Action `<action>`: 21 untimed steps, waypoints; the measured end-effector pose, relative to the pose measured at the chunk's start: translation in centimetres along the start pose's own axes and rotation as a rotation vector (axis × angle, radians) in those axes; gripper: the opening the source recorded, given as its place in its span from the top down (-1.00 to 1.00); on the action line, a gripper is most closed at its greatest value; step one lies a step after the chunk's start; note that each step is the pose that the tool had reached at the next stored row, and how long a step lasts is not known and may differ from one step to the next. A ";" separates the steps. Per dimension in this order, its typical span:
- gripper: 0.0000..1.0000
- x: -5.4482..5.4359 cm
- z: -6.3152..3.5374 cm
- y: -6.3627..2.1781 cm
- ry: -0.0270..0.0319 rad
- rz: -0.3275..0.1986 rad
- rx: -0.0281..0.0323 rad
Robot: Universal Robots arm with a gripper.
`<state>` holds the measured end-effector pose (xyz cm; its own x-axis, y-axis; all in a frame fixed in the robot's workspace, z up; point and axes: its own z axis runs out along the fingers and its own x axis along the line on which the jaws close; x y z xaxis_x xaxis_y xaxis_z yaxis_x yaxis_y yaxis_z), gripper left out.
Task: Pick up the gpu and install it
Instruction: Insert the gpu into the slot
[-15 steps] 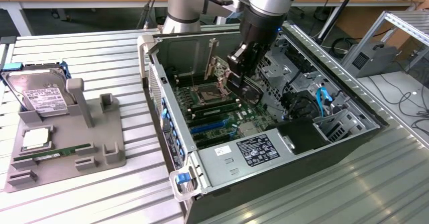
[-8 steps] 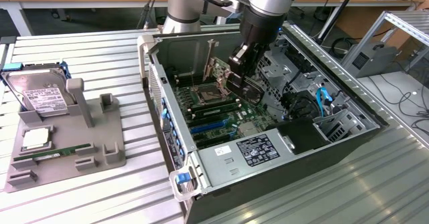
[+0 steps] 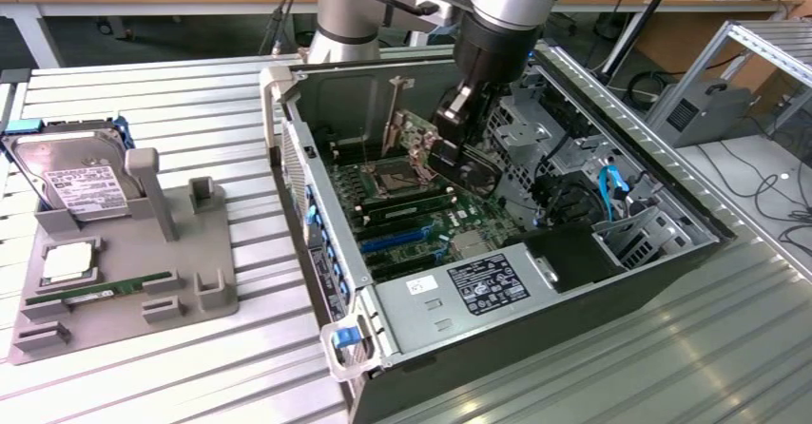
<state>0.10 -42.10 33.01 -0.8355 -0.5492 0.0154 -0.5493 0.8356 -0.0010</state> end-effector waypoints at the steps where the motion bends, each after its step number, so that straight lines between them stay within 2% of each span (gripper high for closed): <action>1: 0.47 0.0 0.00 0.00 0.0000 -0.008 0.0001; 21: 0.47 0.0 0.00 -0.03 -0.0001 -0.157 0.0024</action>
<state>0.16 -42.10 33.01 -0.7395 -0.6730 0.0154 -0.6731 0.7396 -0.0010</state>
